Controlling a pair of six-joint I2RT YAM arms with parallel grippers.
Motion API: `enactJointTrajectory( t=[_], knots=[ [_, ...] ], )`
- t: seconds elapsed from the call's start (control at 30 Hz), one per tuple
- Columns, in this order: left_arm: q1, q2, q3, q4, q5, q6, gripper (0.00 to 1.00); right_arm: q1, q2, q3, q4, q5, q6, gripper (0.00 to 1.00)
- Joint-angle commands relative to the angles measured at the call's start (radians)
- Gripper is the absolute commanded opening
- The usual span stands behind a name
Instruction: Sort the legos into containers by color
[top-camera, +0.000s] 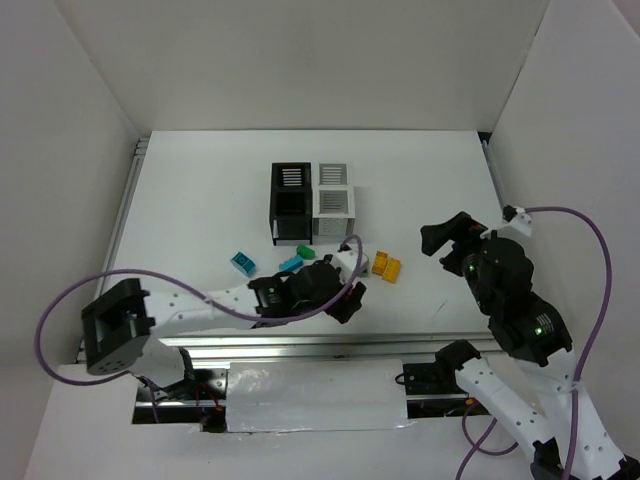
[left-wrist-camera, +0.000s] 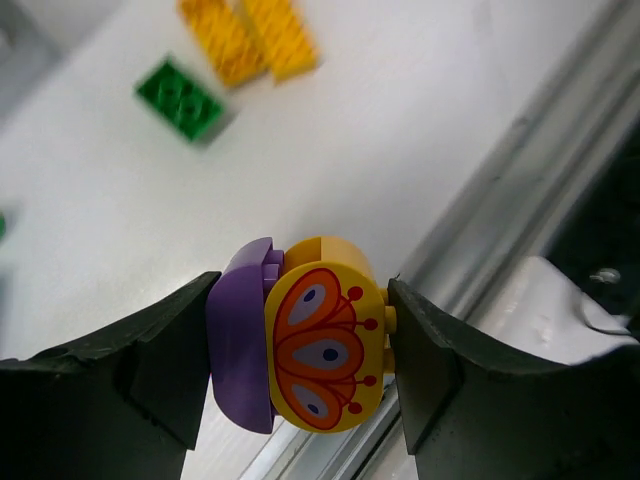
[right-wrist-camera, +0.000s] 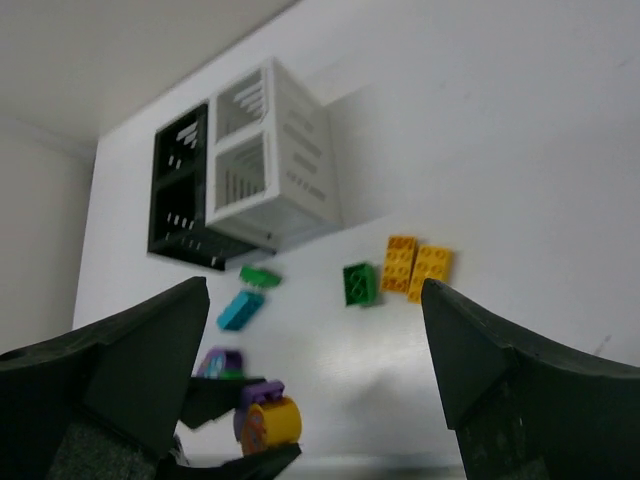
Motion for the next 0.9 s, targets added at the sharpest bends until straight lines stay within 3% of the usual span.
enactJointTrajectory(
  t=[0.0,0.07,0.1,0.23,0.4,0.53,0.77,0.87],
  knots=[
    [0.001,-0.146,-0.109,0.280,0.160,0.159,0.00,0.005,0.104,0.039,0.081,-0.295,-0.097,0.93],
    [0.001,-0.225,-0.150,0.358,0.191,0.179,0.00,0.006,0.200,0.054,0.060,-0.390,-0.105,0.92],
    [0.001,-0.245,-0.175,0.374,0.201,0.196,0.00,0.006,0.220,0.045,0.085,-0.516,-0.127,0.90],
    [-0.002,-0.282,-0.161,0.340,0.190,0.262,0.00,0.023,0.302,0.008,0.151,-0.807,-0.149,0.83],
    [-0.003,-0.298,-0.164,0.313,0.155,0.322,0.00,0.080,0.356,0.005,0.127,-0.842,-0.169,0.81],
    [-0.003,-0.307,-0.172,0.309,0.123,0.351,0.00,0.109,0.387,-0.027,0.136,-0.988,-0.184,0.80],
    [-0.003,-0.331,-0.174,0.317,0.093,0.374,0.00,0.157,0.398,-0.078,0.107,-0.953,-0.195,0.79],
    [-0.003,-0.345,-0.169,0.317,0.125,0.408,0.00,0.163,0.401,-0.104,0.142,-0.962,-0.181,0.72]
  ],
)
